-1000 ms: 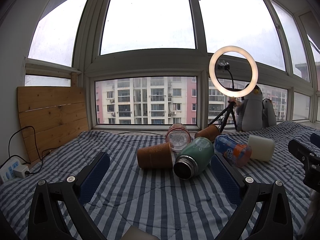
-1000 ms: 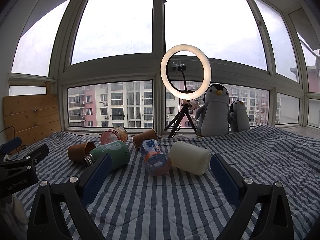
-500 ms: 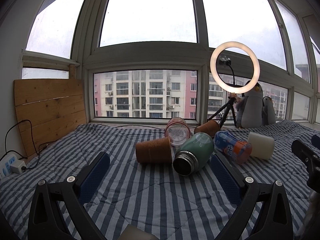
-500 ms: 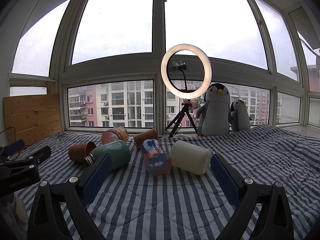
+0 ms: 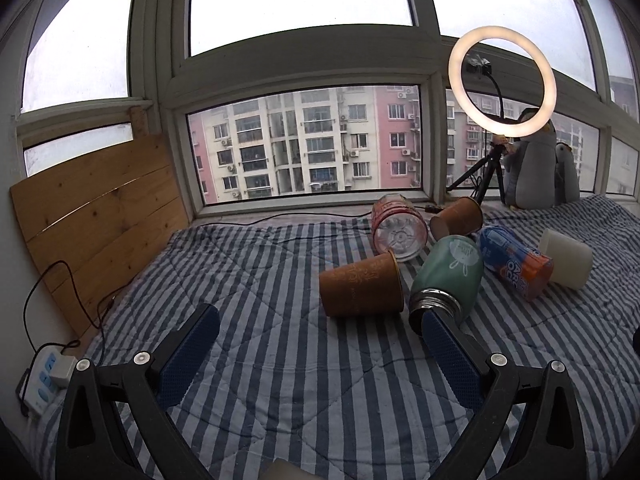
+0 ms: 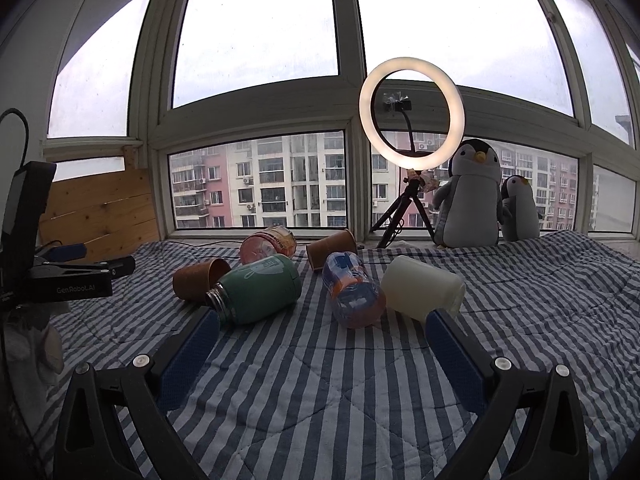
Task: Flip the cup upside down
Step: 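Move the left tool toward the orange paper cup lying on its side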
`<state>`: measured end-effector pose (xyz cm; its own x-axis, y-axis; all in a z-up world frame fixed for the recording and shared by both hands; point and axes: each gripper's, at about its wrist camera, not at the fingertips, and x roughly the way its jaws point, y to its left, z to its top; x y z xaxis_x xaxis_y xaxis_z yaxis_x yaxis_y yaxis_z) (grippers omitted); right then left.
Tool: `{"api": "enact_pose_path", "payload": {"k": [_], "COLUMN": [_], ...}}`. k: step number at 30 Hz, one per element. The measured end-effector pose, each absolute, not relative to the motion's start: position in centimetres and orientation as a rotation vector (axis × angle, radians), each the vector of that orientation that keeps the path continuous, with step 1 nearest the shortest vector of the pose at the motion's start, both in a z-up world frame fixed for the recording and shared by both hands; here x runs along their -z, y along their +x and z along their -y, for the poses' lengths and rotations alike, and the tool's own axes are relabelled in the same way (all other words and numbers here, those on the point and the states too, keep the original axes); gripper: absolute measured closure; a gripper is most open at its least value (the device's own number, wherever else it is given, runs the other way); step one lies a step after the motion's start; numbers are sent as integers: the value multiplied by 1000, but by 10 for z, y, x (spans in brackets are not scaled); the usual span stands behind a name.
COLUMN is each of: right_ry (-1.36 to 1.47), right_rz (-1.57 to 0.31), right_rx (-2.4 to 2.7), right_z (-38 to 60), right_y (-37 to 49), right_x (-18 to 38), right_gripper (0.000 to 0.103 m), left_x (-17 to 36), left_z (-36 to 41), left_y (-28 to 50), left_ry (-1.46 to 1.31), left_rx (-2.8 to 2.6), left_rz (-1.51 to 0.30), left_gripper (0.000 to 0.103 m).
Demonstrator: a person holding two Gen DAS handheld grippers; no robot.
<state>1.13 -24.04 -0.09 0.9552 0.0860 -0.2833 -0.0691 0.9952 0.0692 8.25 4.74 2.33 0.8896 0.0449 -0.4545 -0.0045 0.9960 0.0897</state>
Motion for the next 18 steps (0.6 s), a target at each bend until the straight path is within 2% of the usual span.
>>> {"api": "enact_pose_path", "payload": {"k": [4,18], "right_ry": [92,115], "right_rz": [-359,-343], "right_rx": [-151,-195], "right_z": [241,238], "right_y": [19,17], "right_x": [1,7], "right_gripper": [1,2], "left_x": [-27,1], "left_z": [-68,-83], "left_y": [126,287], "left_ry": [9,-162], "left_rx": [-6,-1], "left_rz": [-555,-783], "left_gripper": [1,1]}}
